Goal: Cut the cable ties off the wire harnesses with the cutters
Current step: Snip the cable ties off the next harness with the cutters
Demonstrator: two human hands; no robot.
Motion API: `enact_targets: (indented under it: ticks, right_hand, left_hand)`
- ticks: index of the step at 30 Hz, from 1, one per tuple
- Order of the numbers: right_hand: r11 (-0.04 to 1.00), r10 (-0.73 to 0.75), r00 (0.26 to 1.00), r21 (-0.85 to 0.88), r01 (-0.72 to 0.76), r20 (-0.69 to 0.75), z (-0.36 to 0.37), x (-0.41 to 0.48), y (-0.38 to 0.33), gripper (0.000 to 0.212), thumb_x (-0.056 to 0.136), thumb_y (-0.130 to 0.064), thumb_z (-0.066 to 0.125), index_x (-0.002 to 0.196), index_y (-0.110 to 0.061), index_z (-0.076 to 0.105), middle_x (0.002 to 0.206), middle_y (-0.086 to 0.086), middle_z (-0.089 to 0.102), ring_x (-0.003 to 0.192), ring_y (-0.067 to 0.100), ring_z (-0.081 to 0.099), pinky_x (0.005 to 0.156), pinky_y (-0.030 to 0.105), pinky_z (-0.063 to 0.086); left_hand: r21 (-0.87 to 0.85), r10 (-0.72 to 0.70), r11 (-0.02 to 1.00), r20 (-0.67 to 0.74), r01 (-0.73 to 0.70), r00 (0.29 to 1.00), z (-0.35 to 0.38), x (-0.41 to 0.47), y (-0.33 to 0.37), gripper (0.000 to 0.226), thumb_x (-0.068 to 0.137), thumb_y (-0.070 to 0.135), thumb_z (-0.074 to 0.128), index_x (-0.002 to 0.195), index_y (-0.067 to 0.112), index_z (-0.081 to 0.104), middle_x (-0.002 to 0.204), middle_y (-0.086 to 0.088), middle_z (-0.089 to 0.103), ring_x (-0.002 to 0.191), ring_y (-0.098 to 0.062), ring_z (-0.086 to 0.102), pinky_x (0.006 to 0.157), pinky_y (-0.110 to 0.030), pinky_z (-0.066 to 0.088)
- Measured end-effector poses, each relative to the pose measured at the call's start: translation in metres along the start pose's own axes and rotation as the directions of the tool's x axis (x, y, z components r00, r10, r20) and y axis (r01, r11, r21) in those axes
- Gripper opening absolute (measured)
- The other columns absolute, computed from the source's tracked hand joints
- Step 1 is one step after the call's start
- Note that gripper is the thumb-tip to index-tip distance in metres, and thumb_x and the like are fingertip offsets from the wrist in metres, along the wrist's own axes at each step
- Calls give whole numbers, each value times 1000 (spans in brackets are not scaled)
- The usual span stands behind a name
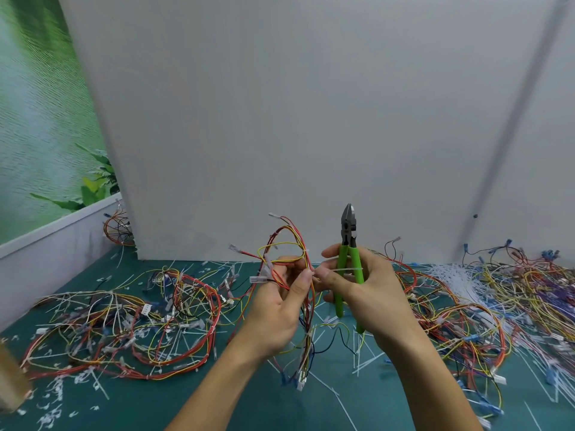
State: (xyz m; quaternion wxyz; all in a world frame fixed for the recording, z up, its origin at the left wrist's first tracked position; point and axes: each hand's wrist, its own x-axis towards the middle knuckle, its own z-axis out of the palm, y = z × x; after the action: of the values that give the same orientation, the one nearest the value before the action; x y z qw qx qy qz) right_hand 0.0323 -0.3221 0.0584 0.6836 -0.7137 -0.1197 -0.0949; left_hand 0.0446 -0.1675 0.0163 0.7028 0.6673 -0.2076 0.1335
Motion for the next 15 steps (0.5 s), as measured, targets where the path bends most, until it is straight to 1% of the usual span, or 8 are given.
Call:
enact_targets:
  ticks: [2,4,7,10,11,13,15]
  right_hand:
    - [1000,-6,1000,-15,6,7,0,0,1,19,90,-8,78,105,-15,69,84,0,76,78,20,77,67,30,64]
    - [1000,-6,1000,-30,7,6,0,0,1,19,89,-11,79,104,-16,69,85,2,77,78,22,77,68,32,64]
    - [1000,9,1000,-5,-9,3,0,0,1,23,85,-15,83,103,-15,69,86,7,76,76,24,77,67,34,64]
    - [1000,14,1000,0,-14,21,-1,1,3,22,86,-12,82,103,-13,69,86,8,75,75,24,77,68,35,65]
    - [1000,11,999,-6,-10,31,-1,1,3,20,87,-11,81,104,-13,69,85,6,75,75,23,76,68,35,65]
    - [1000,6,999,-21,-5,51,-3,2,4,18,89,-8,79,103,-13,69,85,4,75,74,20,75,67,31,63]
    - [999,3,997,-37,0,76,-5,2,4,17,89,-8,79,101,-17,70,83,1,74,73,17,74,66,28,61]
  left_hand:
    - [4,7,1000,16,-7,1000,1,-1,1,24,99,30,52,114,15,62,111,1,73,111,-12,67,94,-18,48]
    - [-22,-6,1000,33,7,999,1,-1,3,23,100,29,51,115,17,63,114,-1,73,114,-14,67,97,-21,48]
    - [-110,-26,993,57,32,998,4,-4,9,22,100,22,49,111,25,69,119,-1,73,119,-15,65,98,-20,48]
    - [-149,-19,988,67,29,998,4,-5,13,26,99,19,51,106,31,72,119,-2,74,120,-18,65,99,-22,48]
    - [-159,-19,987,68,29,997,5,-5,13,25,98,18,52,106,30,72,118,-3,74,119,-19,65,98,-22,49]
    - [-192,-28,981,65,40,998,6,-6,11,18,94,15,59,108,18,70,116,-8,74,118,-22,67,95,-23,51]
    - [-241,-46,969,54,58,997,8,-6,9,21,91,12,62,110,4,65,116,-12,74,118,-25,67,95,-25,53]
